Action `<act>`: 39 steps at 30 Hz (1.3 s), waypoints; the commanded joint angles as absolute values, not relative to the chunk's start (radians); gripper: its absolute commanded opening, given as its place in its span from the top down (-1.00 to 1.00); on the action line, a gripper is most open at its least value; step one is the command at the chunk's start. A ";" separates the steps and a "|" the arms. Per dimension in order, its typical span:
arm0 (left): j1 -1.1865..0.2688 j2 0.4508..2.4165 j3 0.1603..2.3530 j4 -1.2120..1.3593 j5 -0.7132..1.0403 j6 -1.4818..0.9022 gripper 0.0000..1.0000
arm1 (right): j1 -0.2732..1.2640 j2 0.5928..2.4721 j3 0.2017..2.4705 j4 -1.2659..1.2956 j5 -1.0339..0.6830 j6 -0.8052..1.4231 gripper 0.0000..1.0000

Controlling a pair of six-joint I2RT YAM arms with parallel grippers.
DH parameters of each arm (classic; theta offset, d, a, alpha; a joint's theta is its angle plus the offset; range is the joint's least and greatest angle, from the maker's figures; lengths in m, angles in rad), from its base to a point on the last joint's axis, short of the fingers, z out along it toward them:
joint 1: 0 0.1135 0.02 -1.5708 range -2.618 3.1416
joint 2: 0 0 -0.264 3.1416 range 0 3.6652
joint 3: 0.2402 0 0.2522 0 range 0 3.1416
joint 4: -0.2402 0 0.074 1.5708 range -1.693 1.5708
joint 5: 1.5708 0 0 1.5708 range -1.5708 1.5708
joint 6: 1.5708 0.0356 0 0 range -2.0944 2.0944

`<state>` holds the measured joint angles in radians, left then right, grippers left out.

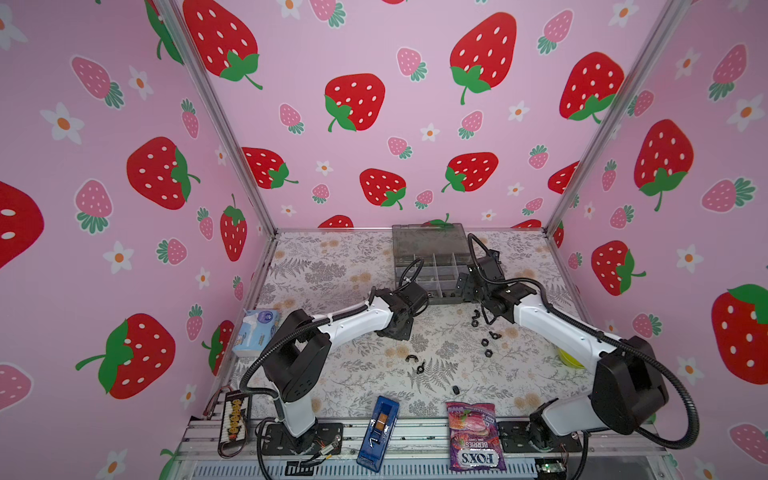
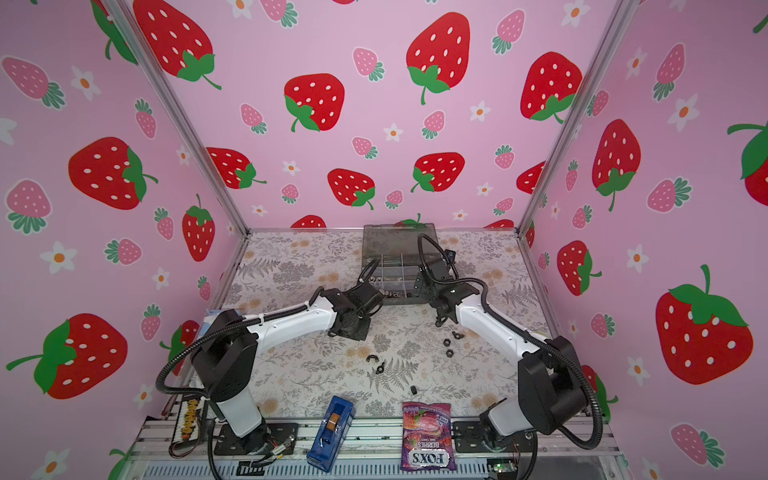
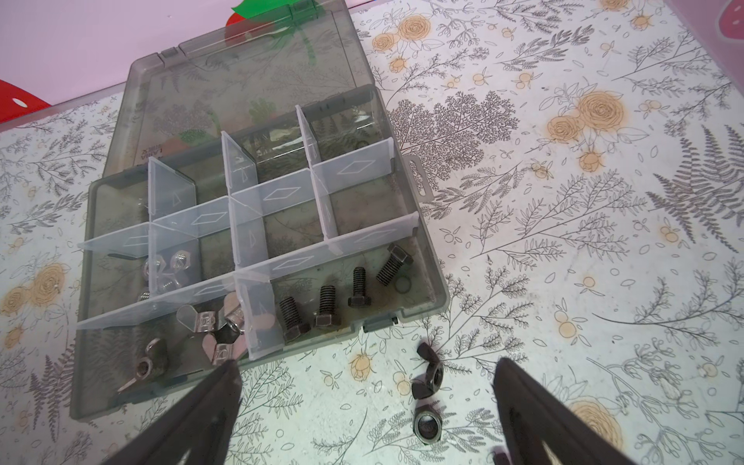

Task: Sort the screws and nuts into containers
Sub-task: 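Lift the silver hex nut with the left gripper and carry it over the nut compartment, then open the left gripper to drop the nut among the other silver nuts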

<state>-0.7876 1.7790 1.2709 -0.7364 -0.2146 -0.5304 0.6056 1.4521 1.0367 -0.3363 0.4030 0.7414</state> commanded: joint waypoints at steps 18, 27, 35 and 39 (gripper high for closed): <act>-0.625 2.017 1.764 -0.679 -0.259 -0.419 0.59 | 0.600 1.319 0.903 -0.292 0.433 0.757 -0.99; -0.586 2.144 1.898 -0.653 -0.224 -0.401 0.59 | 0.601 1.283 0.875 -0.291 0.434 0.758 -0.99; -0.562 2.262 2.025 -0.670 -0.177 -0.408 0.58 | 0.603 1.286 0.868 -0.292 0.414 0.768 -0.99; -0.561 2.294 2.054 -0.672 -0.154 -0.413 0.55 | 0.603 1.283 0.865 -0.291 0.407 0.766 -0.99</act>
<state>-0.5663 2.2860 1.9999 -0.6556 -0.1753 -0.4145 0.6056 1.3018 0.8780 -0.2916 0.4088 0.7448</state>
